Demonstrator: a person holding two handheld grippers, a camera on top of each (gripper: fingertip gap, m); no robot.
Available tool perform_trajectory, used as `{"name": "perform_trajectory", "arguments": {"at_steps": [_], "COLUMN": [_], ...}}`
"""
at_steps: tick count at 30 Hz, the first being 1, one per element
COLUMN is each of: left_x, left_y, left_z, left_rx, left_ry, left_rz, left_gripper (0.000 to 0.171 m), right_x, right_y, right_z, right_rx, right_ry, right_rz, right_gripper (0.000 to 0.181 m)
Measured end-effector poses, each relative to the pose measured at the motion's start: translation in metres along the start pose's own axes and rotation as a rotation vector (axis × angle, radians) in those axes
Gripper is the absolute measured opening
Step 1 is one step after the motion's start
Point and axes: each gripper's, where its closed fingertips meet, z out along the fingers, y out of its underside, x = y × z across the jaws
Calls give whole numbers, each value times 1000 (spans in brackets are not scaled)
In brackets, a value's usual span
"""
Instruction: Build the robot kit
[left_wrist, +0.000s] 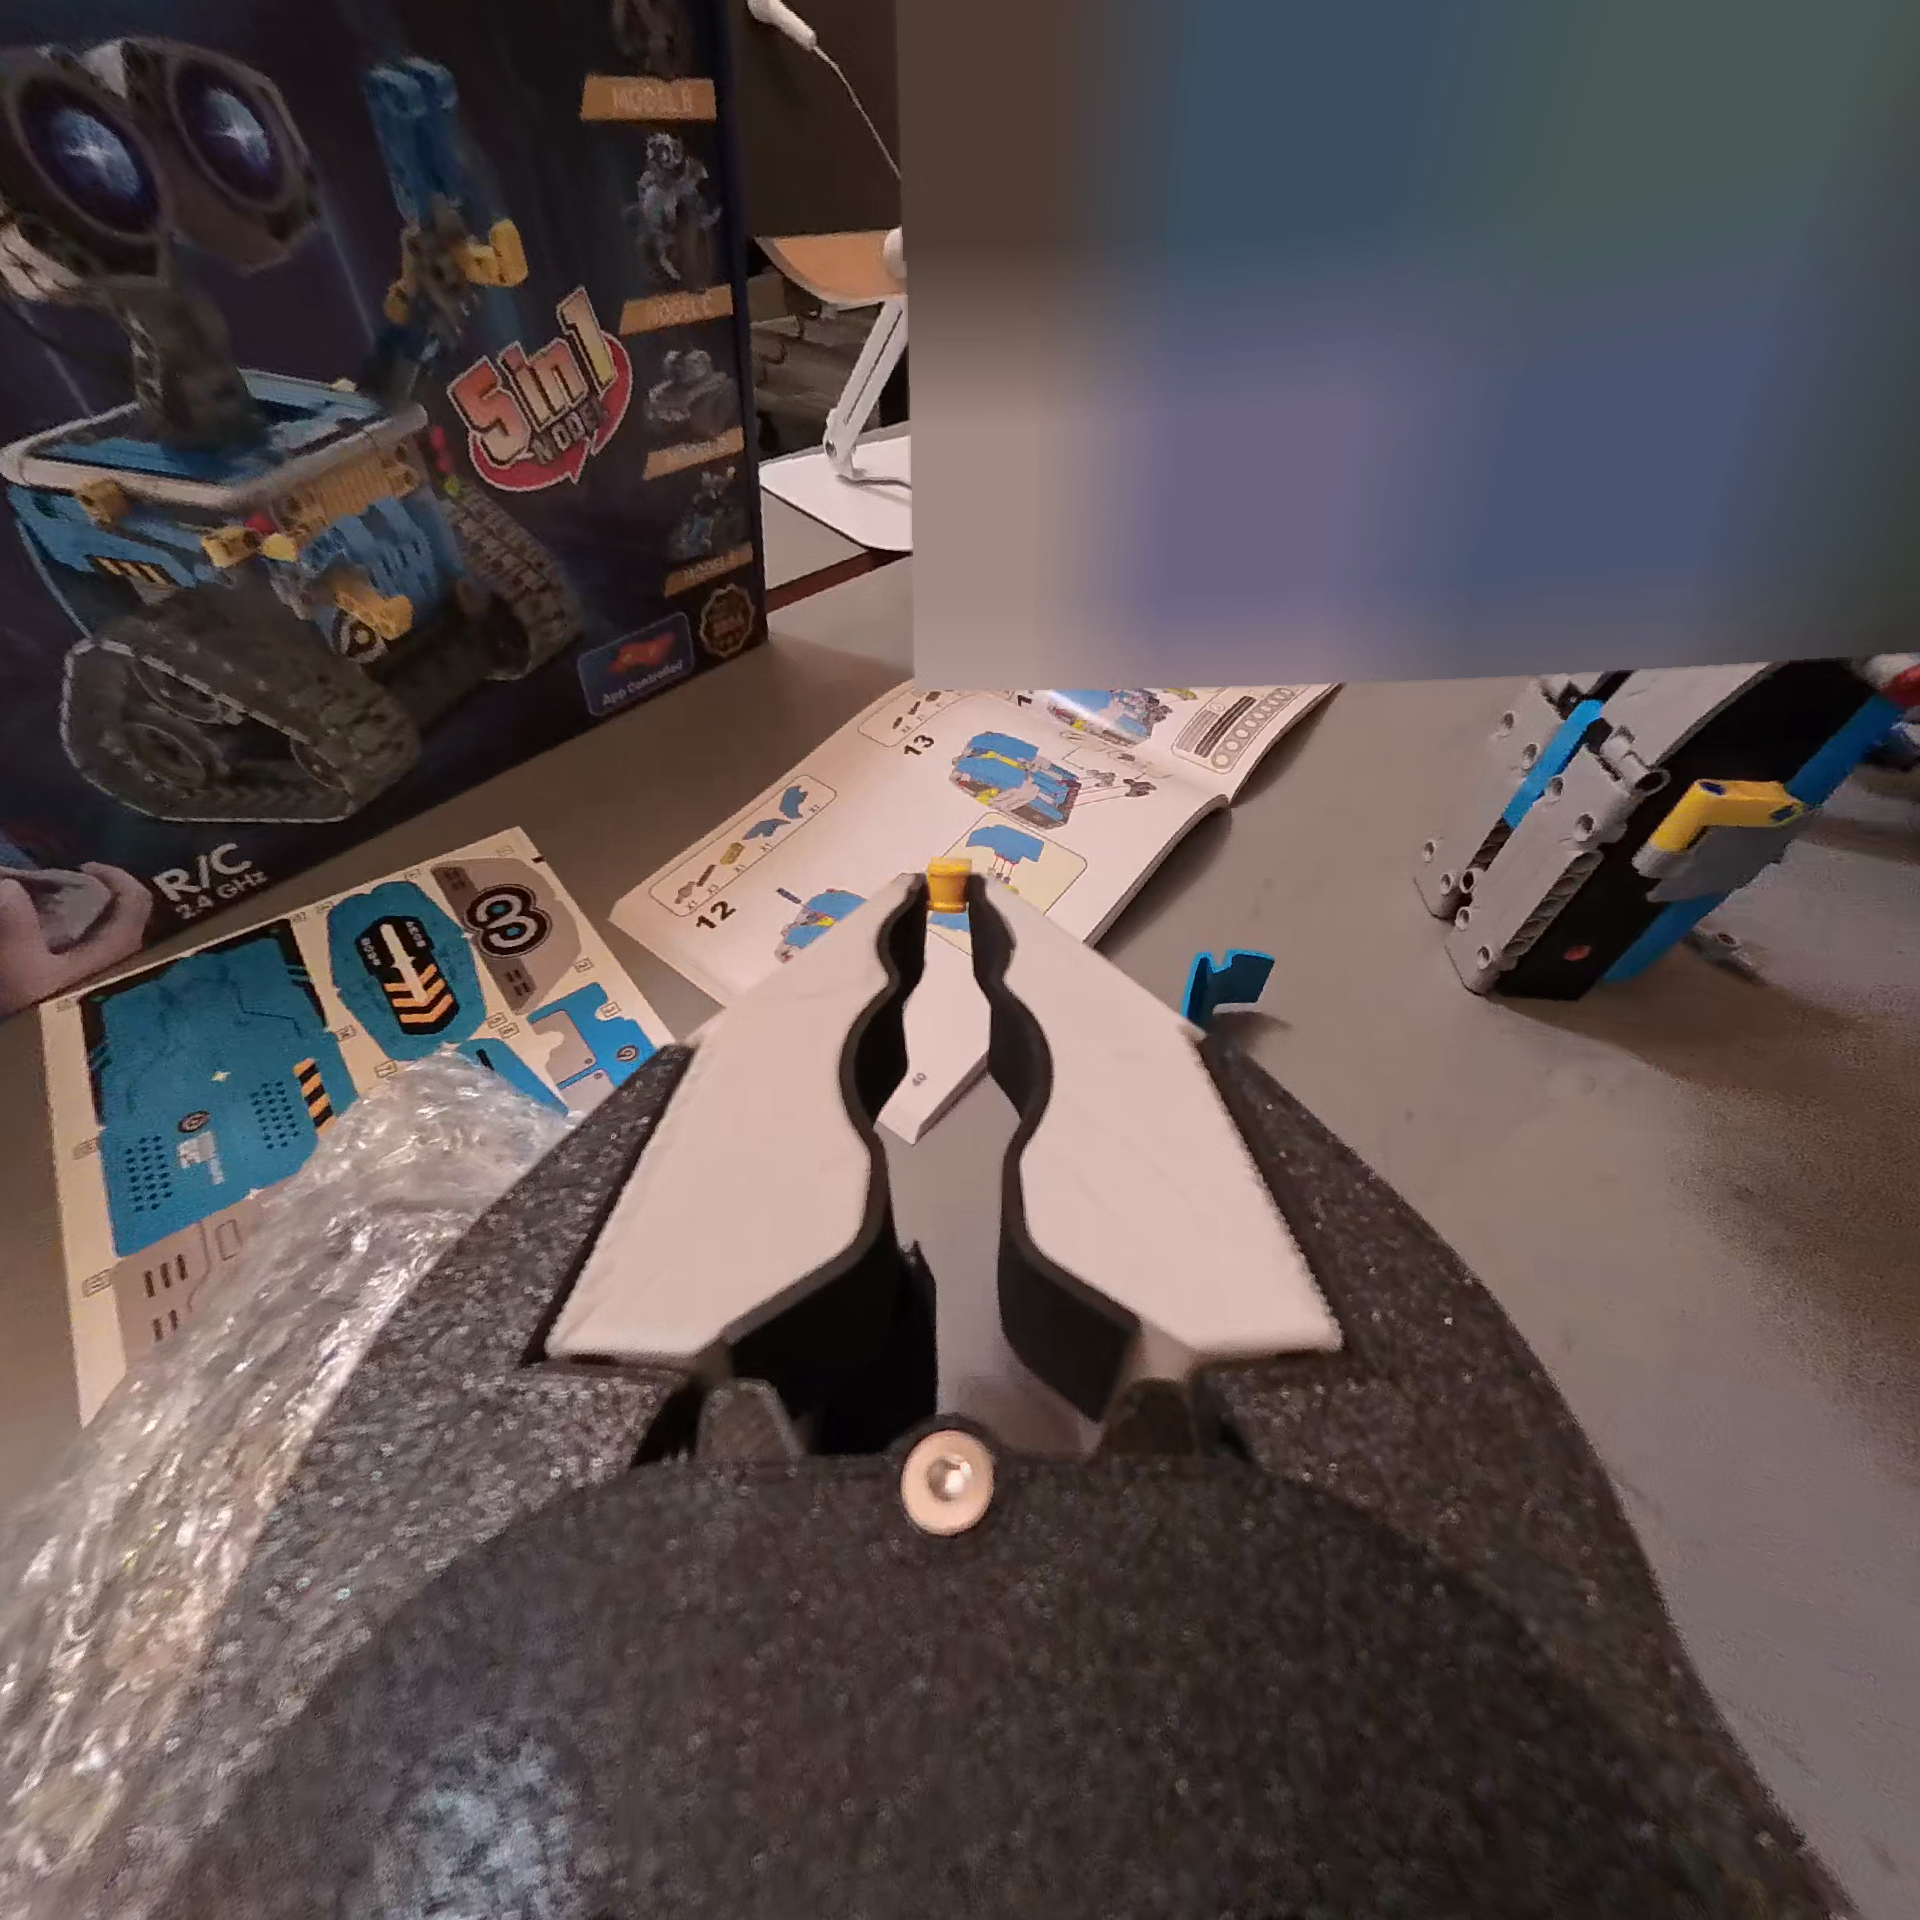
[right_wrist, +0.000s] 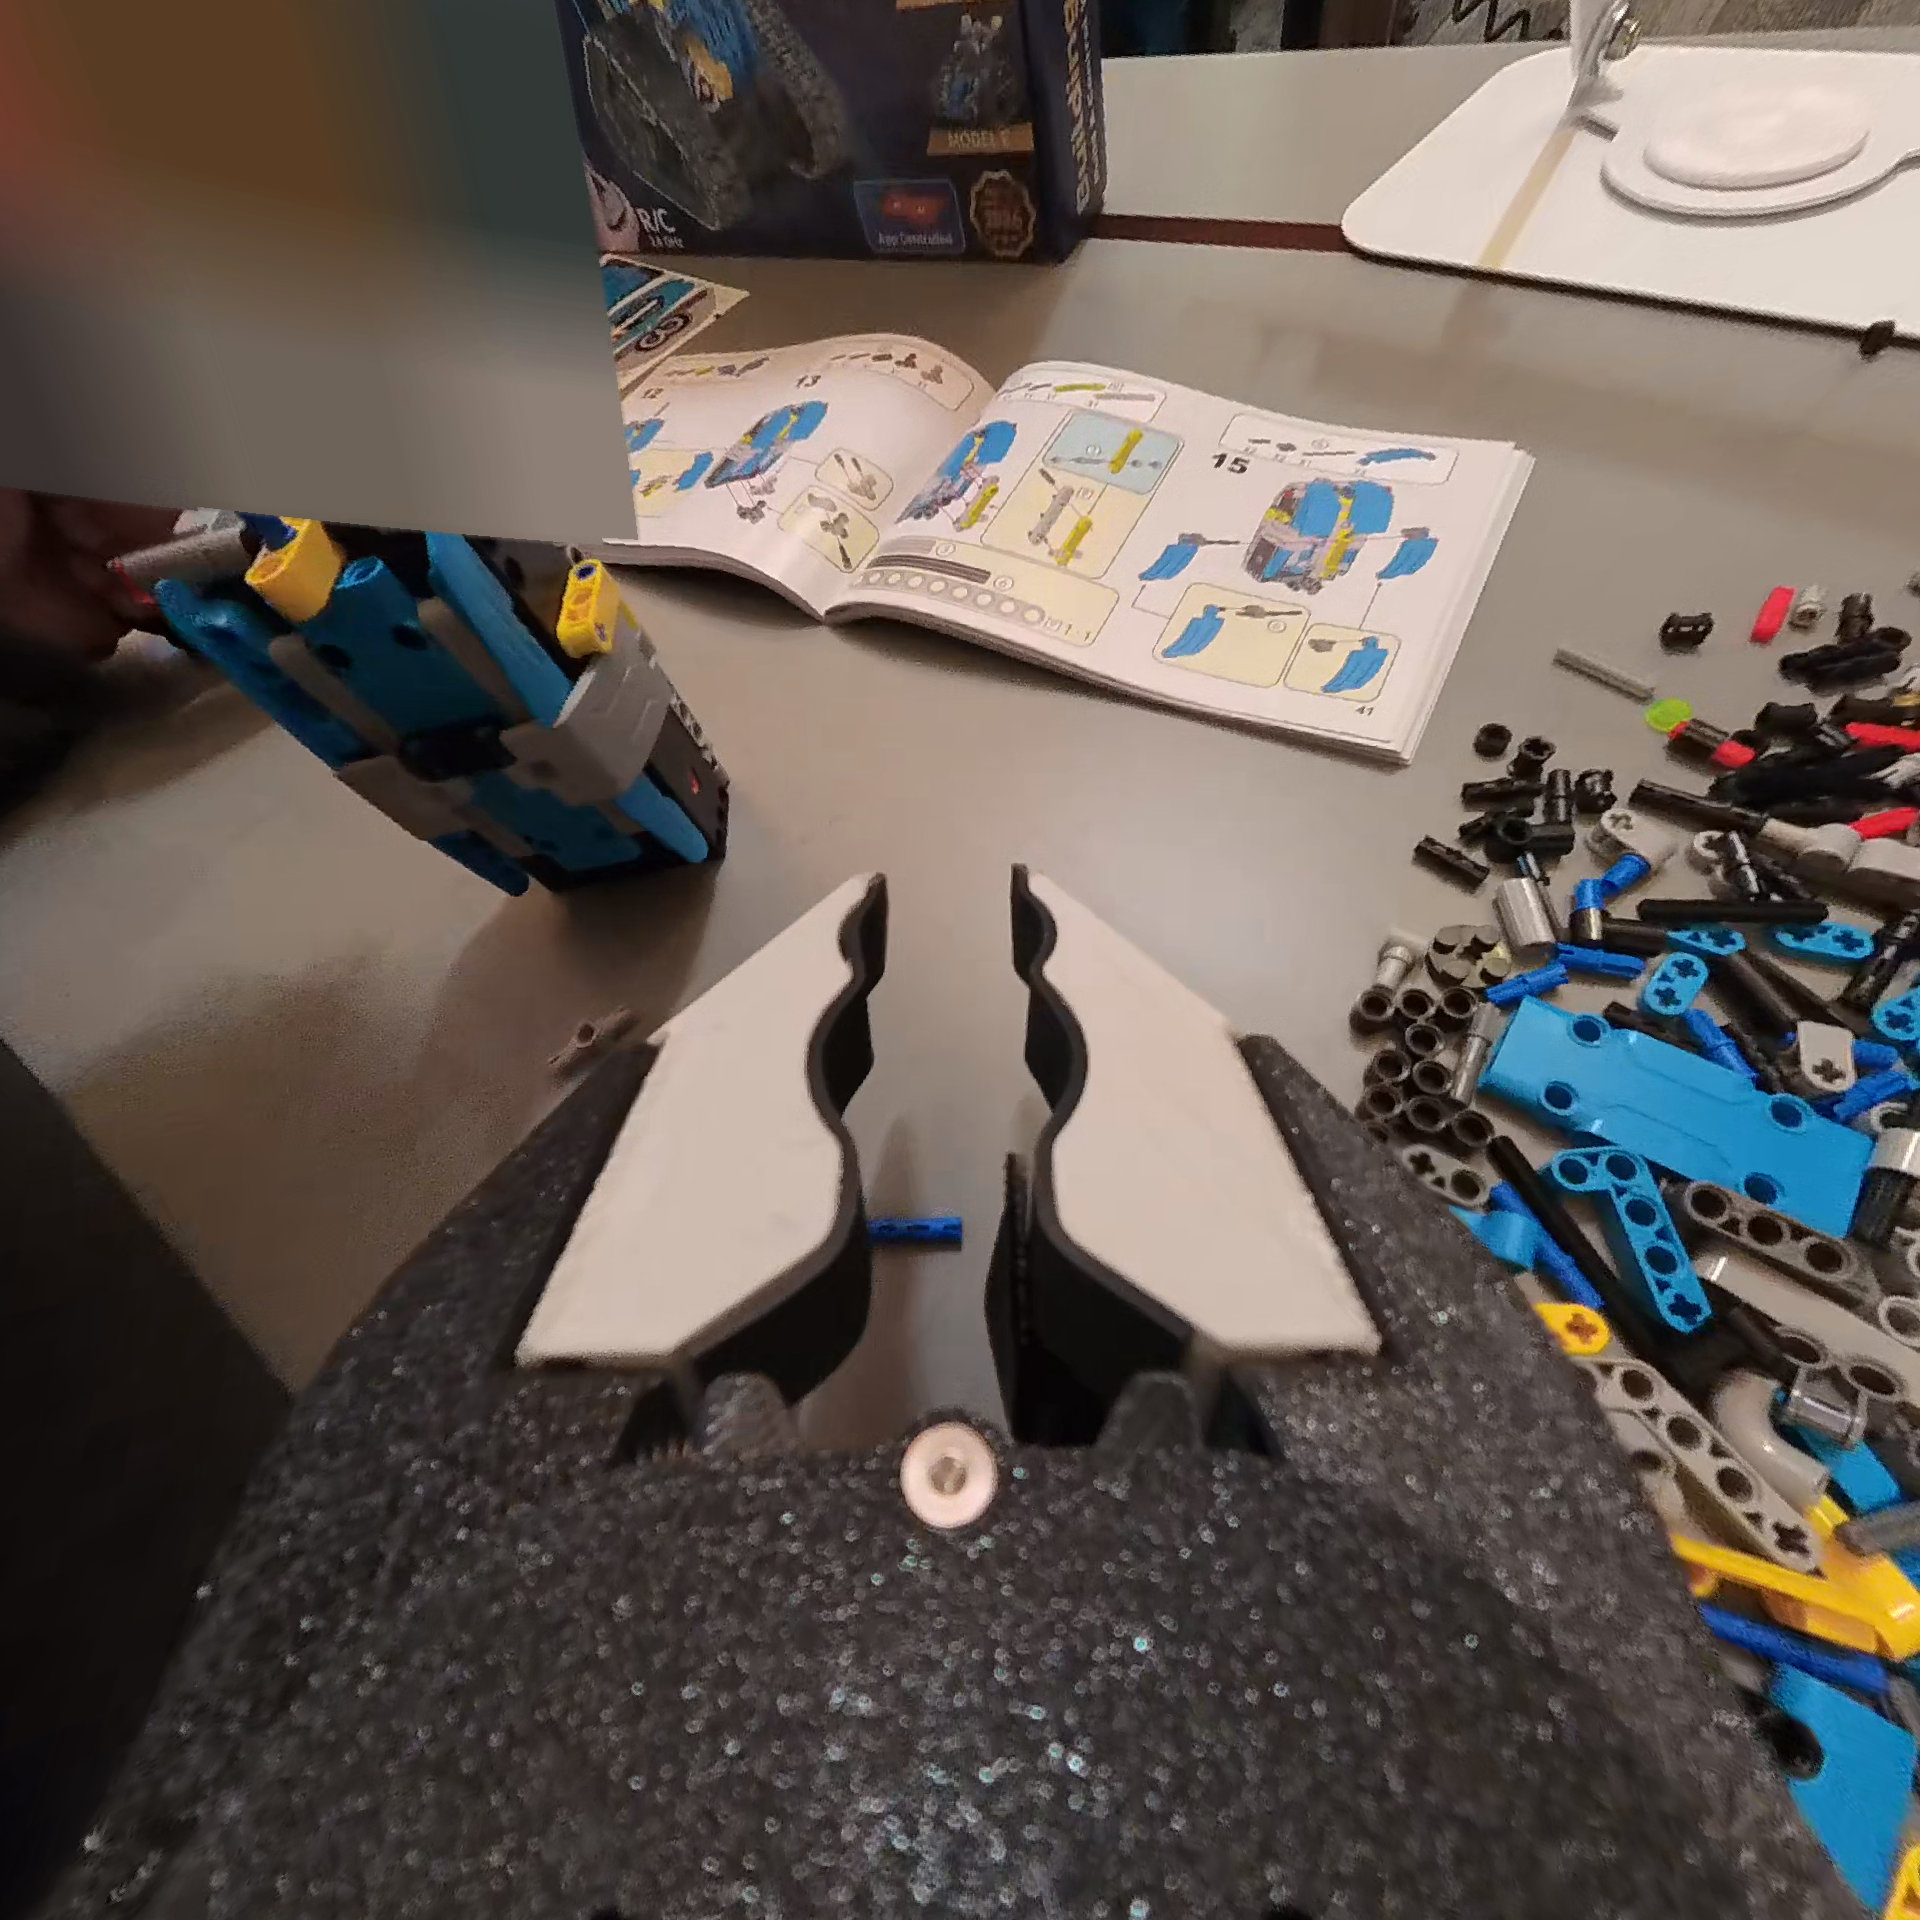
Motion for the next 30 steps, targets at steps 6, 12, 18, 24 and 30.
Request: {"name": "perform_trajectory", "arguments": {"at_steps": [6, 12, 18, 24, 30], "left_x": [4, 7, 8, 9, 9], "left_y": [-1, -1, -2, -1, -2], "left_z": [1, 2, 1, 2, 1], "left_rx": [5, 7, 13, 10, 13], "left_ry": [11, 18, 25, 28, 27], "left_rz": [33, 61, 66, 73, 72], "left_gripper": [7, 7, 7, 7, 7], "right_x": [0, 1, 2, 3, 5], "right_y": [-4, -6, -6, -5, -6], "right_z": [6, 7, 6, 7, 6], "right_rx": [0, 8, 11, 7, 12], "right_ry": [-4, -18, -22, -21, -28], "right_rz": [-21, -2, 15, 19, 41], "right_gripper": [19, 18, 18, 18, 18]}}
